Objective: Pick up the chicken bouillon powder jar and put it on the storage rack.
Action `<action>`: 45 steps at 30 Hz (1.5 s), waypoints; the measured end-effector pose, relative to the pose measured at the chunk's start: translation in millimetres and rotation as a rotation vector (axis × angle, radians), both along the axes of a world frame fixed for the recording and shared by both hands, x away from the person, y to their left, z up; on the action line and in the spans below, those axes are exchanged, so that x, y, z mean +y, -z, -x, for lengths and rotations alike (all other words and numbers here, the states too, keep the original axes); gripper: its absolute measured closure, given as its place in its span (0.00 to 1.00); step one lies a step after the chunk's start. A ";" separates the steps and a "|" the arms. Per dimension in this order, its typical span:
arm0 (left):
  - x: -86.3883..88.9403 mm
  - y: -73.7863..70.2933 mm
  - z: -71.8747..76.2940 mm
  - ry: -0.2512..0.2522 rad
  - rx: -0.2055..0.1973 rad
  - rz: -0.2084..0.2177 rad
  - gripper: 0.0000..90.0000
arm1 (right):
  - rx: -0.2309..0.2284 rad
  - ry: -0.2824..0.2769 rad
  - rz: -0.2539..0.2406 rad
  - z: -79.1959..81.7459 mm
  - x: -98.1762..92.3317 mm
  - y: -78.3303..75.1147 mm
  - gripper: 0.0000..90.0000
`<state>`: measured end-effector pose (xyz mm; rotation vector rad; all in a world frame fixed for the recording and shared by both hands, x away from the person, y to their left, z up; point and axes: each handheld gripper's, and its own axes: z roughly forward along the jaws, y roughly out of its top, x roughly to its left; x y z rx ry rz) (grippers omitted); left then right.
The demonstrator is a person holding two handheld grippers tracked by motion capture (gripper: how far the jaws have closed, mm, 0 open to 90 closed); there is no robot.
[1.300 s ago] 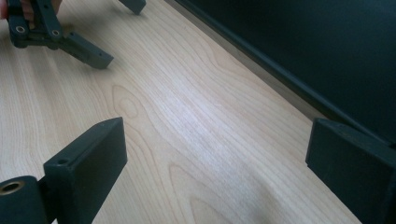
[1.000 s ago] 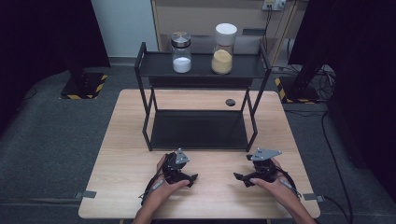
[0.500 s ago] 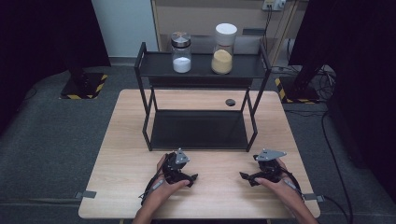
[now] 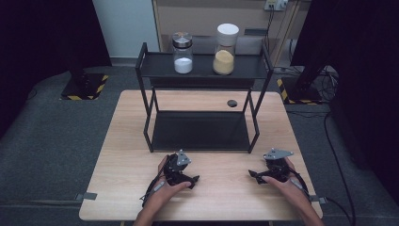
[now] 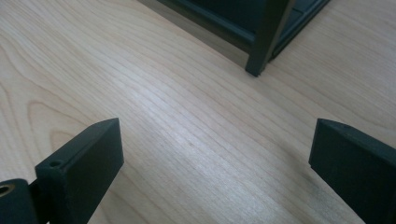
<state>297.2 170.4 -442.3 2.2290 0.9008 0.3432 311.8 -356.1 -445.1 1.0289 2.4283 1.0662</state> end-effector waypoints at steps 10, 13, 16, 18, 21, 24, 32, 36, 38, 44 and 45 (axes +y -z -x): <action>0.0 0.0 0.0 0.000 0.000 0.000 0.00 | 0.023 0.029 0.013 -2.0 2.3 3.4 0.03; 0.0 0.0 0.1 0.000 0.000 0.000 0.00 | 0.026 0.026 0.011 -2.7 1.9 3.5 0.02; 0.0 0.0 0.1 0.000 0.000 0.000 0.00 | 0.027 0.024 0.011 -3.0 2.0 3.4 0.02; 0.0 0.0 0.0 0.000 0.000 0.000 0.00 | 0.027 0.024 0.011 -3.0 2.1 3.4 0.02; 0.0 0.0 0.1 0.000 0.000 0.000 0.00 | 0.027 0.024 0.012 -3.0 2.1 3.4 0.02; 0.0 0.0 0.1 0.000 -0.001 0.000 0.00 | 0.028 0.020 0.012 -2.4 2.6 3.3 0.02; 0.0 0.0 0.0 0.000 0.000 0.000 0.00 | 0.028 0.008 0.016 -0.5 6.1 2.8 0.01; 0.0 0.1 0.0 0.000 0.000 0.000 0.00 | 0.028 0.008 0.016 -0.5 6.1 2.8 0.01; 0.0 0.1 0.0 0.000 0.000 0.000 0.00 | 0.028 0.008 0.016 -0.4 6.2 2.8 0.01; 0.0 0.1 0.0 0.000 0.000 0.000 0.00 | 0.028 0.009 0.016 -0.5 6.2 2.8 0.01; 0.0 0.1 0.0 0.000 0.000 0.000 0.00 | 0.028 0.009 0.016 -0.4 6.2 2.8 0.01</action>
